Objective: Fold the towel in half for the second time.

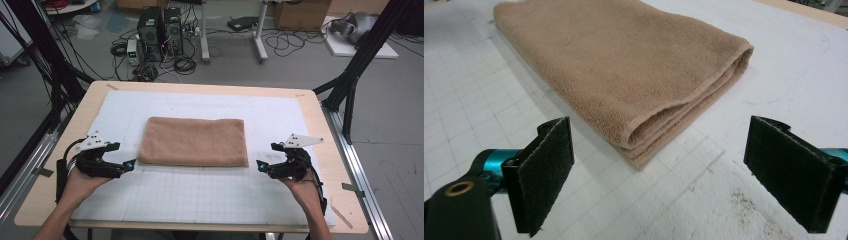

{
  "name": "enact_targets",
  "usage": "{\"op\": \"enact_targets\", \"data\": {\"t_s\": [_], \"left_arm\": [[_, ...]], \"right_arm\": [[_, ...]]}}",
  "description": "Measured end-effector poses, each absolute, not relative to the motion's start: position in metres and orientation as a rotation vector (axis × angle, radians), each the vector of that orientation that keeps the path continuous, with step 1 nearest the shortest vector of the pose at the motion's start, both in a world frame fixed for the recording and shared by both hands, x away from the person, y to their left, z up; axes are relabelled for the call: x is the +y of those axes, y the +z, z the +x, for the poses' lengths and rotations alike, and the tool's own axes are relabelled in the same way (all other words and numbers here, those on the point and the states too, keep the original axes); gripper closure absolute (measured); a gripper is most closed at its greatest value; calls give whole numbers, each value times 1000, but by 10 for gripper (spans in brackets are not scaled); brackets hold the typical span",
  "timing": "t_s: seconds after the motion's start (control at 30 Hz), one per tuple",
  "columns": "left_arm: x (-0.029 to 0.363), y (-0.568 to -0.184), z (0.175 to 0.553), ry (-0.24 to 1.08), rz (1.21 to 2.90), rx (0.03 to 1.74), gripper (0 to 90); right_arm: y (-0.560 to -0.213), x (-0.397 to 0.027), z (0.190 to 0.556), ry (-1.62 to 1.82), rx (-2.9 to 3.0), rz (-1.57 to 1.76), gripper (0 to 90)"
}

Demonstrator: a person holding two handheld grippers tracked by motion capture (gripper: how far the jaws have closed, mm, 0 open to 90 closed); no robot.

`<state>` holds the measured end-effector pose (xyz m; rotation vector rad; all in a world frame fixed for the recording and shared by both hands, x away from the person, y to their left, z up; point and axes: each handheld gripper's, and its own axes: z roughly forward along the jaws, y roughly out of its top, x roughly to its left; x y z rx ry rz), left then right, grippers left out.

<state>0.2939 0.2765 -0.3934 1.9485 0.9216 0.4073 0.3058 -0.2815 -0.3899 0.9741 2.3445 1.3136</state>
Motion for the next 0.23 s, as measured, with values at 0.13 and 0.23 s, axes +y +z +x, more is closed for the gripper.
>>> {"op": "enact_targets", "data": {"t_s": [0.13,0.23], "left_arm": [[279,-394,289,413,1940,931,108],[279,-393,286,417,1940,930,108]], "right_arm": [[-392,-283,301,1318,2346,969,117],[-394,-285,297,1318,2349,974,117]]}}
